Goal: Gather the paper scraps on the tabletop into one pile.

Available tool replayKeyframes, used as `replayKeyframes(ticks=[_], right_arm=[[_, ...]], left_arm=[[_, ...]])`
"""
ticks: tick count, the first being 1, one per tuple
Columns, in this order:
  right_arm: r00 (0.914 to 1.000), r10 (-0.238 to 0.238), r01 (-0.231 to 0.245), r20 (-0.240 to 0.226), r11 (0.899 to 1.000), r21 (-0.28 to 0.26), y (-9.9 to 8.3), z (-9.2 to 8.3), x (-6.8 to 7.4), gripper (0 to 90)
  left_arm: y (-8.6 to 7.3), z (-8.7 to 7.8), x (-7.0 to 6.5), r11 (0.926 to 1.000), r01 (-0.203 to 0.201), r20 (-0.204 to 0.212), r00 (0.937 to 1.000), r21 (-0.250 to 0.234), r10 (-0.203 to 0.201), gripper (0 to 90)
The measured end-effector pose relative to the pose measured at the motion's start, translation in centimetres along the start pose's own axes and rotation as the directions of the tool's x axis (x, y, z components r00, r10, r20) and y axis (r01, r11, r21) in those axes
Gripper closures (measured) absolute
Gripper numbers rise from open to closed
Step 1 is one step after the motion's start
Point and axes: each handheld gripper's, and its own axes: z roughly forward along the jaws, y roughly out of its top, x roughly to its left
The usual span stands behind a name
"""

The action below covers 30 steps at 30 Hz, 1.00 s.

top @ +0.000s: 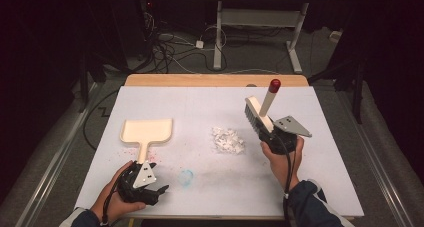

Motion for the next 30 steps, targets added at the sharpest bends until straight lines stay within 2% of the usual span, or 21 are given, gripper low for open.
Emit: replayKeyframes(ticks=[2, 8, 15, 18, 20, 22, 25, 26, 28, 30], right_arm=[[0.9999, 0.006, -0.006, 0.014, 1.000, -0.008, -0.1, -0.5, -0.5, 67.6], [0.9993, 0.034, -0.034, 0.017, 0.999, -0.011, -0.2, -2.0, -2.2, 67.6], [0.9998, 0.007, -0.007, 0.016, 1.000, -0.022, -0.6, -3.3, -3.3, 67.6], [0.9999, 0.000, 0.000, 0.016, 1.000, -0.018, -0.7, -3.9, -3.5, 67.6], [0.9998, -0.007, 0.008, 0.017, 1.000, -0.015, -0.8, -4.2, -3.8, 67.6], [0.9998, -0.016, 0.016, 0.010, 1.000, -0.017, -0.9, -4.4, -4.0, 67.6], [0.9997, -0.023, 0.023, 0.012, 1.000, -0.010, -1.2, -4.7, -4.3, 67.7], [0.9997, -0.022, 0.022, 0.009, 1.000, -0.004, -1.3, -4.7, -4.3, 67.7], [0.9997, -0.024, 0.024, 0.006, 1.000, 0.002, -1.5, -4.8, -4.4, 67.7], [0.9995, -0.030, 0.030, 0.003, 1.000, 0.005, -1.7, -4.7, -4.5, 67.7]], left_arm=[[0.0, 0.0, 0.1, 1.0000, 0.008, -0.015, 0.9998, -0.001, -0.008, 19.2], [-0.1, -0.2, 0.6, 0.9992, 0.039, -0.068, 0.9969, -0.012, -0.039, 19.2], [-0.2, -0.5, 0.9, 0.9979, 0.060, -0.091, 0.9939, -0.026, -0.062, 19.5], [-0.3, -0.7, 1.2, 0.9953, 0.090, -0.104, 0.9902, -0.036, -0.093, 19.9], [-0.4, -0.7, 1.5, 0.9945, 0.096, -0.127, 0.9869, -0.042, -0.100, 20.0], [-0.6, -0.8, 2.0, 0.9926, 0.115, -0.149, 0.9817, -0.039, -0.119, 20.1], [-0.8, -0.7, 2.5, 0.9856, 0.168, -0.194, 0.9665, -0.019, -0.168, 21.0], [-0.9, -0.7, 2.7, 0.9843, 0.176, -0.202, 0.9636, -0.013, -0.175, 21.1], [-1.2, -0.7, 3.3, 0.9772, 0.212, -0.224, 0.9520, -0.011, -0.209, 21.3], [-1.6, -0.8, 3.9, 0.9692, 0.246, -0.220, 0.9448, -0.016, -0.243, 21.3]])
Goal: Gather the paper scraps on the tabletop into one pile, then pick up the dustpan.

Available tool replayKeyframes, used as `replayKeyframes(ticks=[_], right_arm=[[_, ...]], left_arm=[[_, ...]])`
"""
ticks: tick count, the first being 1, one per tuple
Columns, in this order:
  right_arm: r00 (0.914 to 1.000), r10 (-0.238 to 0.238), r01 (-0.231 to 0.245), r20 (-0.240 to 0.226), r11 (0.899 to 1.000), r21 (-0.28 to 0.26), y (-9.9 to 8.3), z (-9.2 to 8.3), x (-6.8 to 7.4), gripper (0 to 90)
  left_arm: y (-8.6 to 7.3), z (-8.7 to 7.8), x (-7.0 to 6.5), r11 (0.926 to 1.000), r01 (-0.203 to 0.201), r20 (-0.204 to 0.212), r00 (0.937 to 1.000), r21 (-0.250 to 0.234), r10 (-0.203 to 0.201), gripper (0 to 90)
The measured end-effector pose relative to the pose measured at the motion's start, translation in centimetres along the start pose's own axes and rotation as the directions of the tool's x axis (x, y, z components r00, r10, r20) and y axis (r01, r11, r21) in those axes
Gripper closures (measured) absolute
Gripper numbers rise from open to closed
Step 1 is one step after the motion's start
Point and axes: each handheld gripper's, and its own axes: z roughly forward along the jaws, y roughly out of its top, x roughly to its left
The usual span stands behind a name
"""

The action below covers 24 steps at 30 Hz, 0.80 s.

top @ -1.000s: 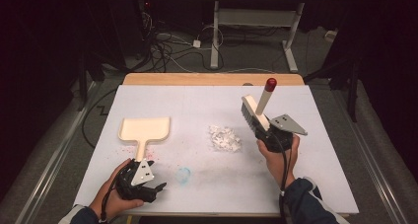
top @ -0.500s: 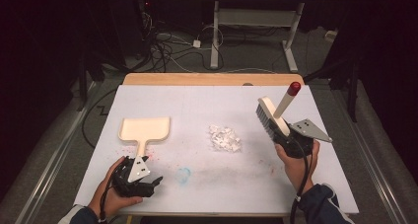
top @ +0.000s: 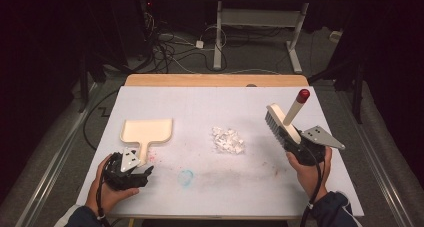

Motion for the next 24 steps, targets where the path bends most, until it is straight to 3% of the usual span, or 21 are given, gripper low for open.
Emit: replayKeyframes(ticks=[6, 13, 22, 24], right_arm=[[0.9999, 0.000, 0.000, -0.011, 1.000, 0.008, 0.0, 0.2, 0.0, 67.6], [0.9998, -0.006, 0.006, -0.019, 1.000, 0.009, 0.0, 0.3, 0.2, 67.6], [0.9993, -0.029, 0.028, -0.023, 1.000, -0.007, 0.2, 0.3, 0.3, 67.6], [0.9994, -0.028, 0.028, -0.022, 1.000, -0.008, 0.2, 0.2, 0.2, 67.6]], left_arm=[[-0.4, 0.5, 1.2, 0.9967, 0.078, -0.005, 0.9970, 0.023, -0.077, 21.0], [-0.6, 0.6, 1.2, 0.9962, 0.081, 0.003, 0.9967, 0.033, -0.081, 20.2], [-0.6, 0.6, 1.6, 0.9922, 0.119, -0.016, 0.9929, 0.037, -0.118, 19.8], [-0.7, 0.8, 1.7, 0.9902, 0.128, -0.017, 0.9918, 0.056, -0.127, 19.7]])
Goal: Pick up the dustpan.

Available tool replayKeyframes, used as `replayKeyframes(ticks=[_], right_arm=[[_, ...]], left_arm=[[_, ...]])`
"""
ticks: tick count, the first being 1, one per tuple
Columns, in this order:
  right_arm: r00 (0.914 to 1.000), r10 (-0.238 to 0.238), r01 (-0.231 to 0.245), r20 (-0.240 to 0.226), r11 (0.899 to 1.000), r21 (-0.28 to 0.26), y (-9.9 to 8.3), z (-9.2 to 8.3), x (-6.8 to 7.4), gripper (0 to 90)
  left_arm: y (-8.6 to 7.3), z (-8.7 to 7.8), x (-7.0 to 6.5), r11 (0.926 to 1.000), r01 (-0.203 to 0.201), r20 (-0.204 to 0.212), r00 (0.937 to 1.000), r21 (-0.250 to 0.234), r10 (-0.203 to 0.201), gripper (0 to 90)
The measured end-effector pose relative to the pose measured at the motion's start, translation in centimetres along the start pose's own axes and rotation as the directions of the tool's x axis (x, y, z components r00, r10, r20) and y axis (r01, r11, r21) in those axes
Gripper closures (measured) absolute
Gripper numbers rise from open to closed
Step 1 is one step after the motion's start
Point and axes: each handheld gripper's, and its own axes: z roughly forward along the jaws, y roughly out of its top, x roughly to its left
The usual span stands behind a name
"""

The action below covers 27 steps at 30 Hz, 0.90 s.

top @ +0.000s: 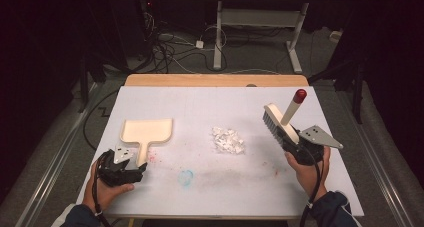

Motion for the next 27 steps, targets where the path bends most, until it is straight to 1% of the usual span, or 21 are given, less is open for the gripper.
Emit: replayKeyframes(ticks=[2, 3, 4, 6, 9, 10, 12, 14, 16, 18, 20, 21, 23, 25, 27], right_arm=[[1.0000, 0.000, 0.000, -0.001, 1.000, -0.002, 0.0, -0.1, 0.0, 67.6], [1.0000, 0.005, -0.005, -0.003, 1.000, -0.003, 0.1, -0.2, 0.1, 67.6], [1.0000, -0.001, 0.001, 0.000, 1.000, -0.004, 0.1, -0.3, 0.1, 67.6], [0.9999, -0.015, 0.015, 0.001, 1.000, -0.002, 0.0, -0.4, 0.2, 67.6], [0.9999, -0.015, 0.015, 0.003, 1.000, 0.000, 0.0, -0.3, 0.2, 67.6], [0.9999, -0.017, 0.017, 0.000, 1.000, -0.004, 0.0, -0.3, 0.2, 67.7], [0.9998, -0.019, 0.019, 0.004, 1.000, -0.002, 0.0, -0.4, 0.3, 67.7], [0.9996, -0.027, 0.027, 0.005, 1.000, -0.001, 0.0, -0.3, 0.4, 67.6], [0.9997, -0.023, 0.023, 0.006, 1.000, -0.001, 0.0, -0.3, 0.3, 67.7], [0.9998, -0.020, 0.020, 0.005, 1.000, 0.003, 0.0, -0.2, 0.3, 67.6], [0.9998, -0.021, 0.021, 0.007, 1.000, 0.006, 0.0, -0.2, 0.3, 67.6], [0.9997, -0.023, 0.023, 0.006, 1.000, 0.006, 0.0, -0.2, 0.4, 67.6], [0.9997, -0.024, 0.024, 0.008, 1.000, 0.007, 0.0, -0.2, 0.4, 67.6], [0.9996, -0.026, 0.025, 0.008, 1.000, 0.008, 0.0, -0.2, 0.4, 67.6], [0.9997, -0.024, 0.024, 0.008, 1.000, 0.008, 0.0, -0.2, 0.3, 67.6]], left_arm=[[0.1, 0.2, 0.1, 0.9999, 0.011, 0.003, 0.9999, 0.010, -0.011, 19.5], [0.1, 0.2, 0.1, 0.9996, 0.023, 0.003, 0.9997, 0.019, -0.023, 19.5], [0.3, 0.3, 0.1, 0.9990, 0.038, 0.002, 0.9993, 0.025, -0.038, 19.5], [0.4, 0.5, 0.3, 0.9973, 0.064, 0.012, 0.9978, 0.036, -0.065, 19.5], [0.6, 1.1, 0.3, 0.9933, 0.096, 0.010, 0.9952, 0.064, -0.097, 19.5], [0.6, 1.2, 0.4, 0.9917, 0.110, 0.011, 0.9938, 0.067, -0.111, 19.5], [0.7, 1.5, 0.7, 0.9865, 0.146, 0.025, 0.9886, 0.074, -0.149, 20.2], [0.9, 1.9, 0.9, 0.9834, 0.165, 0.037, 0.9851, 0.075, -0.168, 20.4], [1.2, 2.2, 1.0, 0.9811, 0.180, 0.027, 0.9828, 0.071, -0.183, 20.5], [1.7, 2.7, 1.2, 0.9779, 0.199, 0.031, 0.9790, 0.064, -0.202, 22.9], [2.0, 3.2, 1.5, 0.9714, 0.230, 0.039, 0.9718, 0.059, -0.232, 22.9], [2.3, 3.4, 1.6, 0.9697, 0.239, 0.036, 0.9700, 0.053, -0.241, 23.1], [2.7, 3.9, 1.7, 0.9637, 0.263, 0.007, 0.9646, 0.045, -0.264, 26.6], [3.1, 4.1, 1.8, 0.9656, 0.255, -0.005, 0.9670, 0.051, -0.255, 31.4], [3.1, 4.1, 2.0, 0.9628, 0.266, -0.003, 0.9640, 0.048, -0.266, 33.2]])
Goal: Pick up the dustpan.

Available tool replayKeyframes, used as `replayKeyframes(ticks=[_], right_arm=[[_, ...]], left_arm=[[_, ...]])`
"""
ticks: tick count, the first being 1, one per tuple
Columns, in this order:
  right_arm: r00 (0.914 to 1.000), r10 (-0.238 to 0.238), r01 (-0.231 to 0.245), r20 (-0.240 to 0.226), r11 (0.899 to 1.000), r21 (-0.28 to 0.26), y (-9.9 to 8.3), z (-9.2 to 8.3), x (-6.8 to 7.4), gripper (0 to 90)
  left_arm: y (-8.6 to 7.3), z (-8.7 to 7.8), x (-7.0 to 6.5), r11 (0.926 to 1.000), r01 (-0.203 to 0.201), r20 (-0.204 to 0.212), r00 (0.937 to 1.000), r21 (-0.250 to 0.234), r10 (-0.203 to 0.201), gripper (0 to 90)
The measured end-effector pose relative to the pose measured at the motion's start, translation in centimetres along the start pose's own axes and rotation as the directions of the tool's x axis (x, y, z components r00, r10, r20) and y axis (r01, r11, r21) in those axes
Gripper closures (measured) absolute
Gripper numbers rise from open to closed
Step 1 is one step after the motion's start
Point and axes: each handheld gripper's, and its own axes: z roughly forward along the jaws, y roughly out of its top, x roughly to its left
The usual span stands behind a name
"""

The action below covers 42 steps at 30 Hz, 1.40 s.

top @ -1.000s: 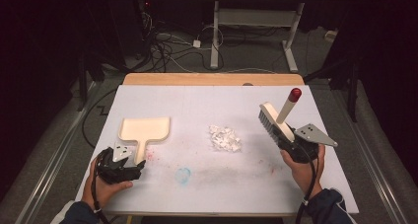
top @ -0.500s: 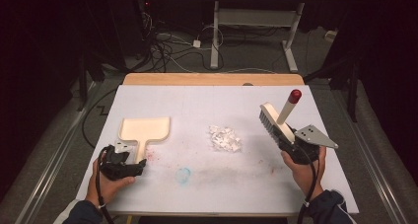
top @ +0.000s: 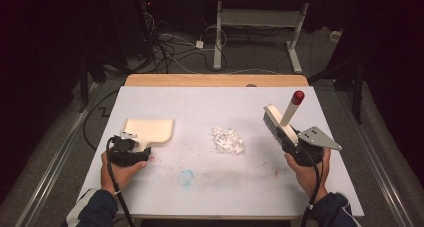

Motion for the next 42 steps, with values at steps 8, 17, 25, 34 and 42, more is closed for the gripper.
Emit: replayKeyframes(ticks=[8, 17, 25, 34, 42], right_arm=[[1.0000, 0.010, -0.010, 0.000, 1.000, 0.004, -0.1, 0.1, -0.3, 67.6], [1.0000, 0.002, -0.002, -0.006, 1.000, 0.009, -0.2, 0.2, -0.1, 67.6], [1.0000, -0.002, 0.002, -0.005, 1.000, 0.008, -0.1, 0.2, -0.2, 67.6], [0.9999, 0.004, -0.004, 0.011, 1.000, 0.002, -0.1, 0.3, -0.7, 67.6], [0.9999, 0.001, -0.001, 0.012, 1.000, 0.006, -0.1, 0.3, -0.7, 67.7]], left_arm=[[0.1, -0.1, 0.6, 0.9994, -0.033, 0.006, 0.9994, 0.000, 0.033, 58.8], [0.4, -0.1, 0.5, 0.9984, -0.056, 0.010, 0.9984, 0.005, 0.056, 63.4], [0.6, -1.3, 0.3, 0.9962, -0.075, 0.011, 0.9971, -0.045, 0.076, 63.7], [1.0, -3.1, -0.9, 0.9828, -0.146, 0.001, 0.9891, -0.113, 0.147, 63.7], [0.6, -4.4, -1.9, 0.9684, -0.215, 0.023, 0.9753, -0.126, 0.220, 63.7]])
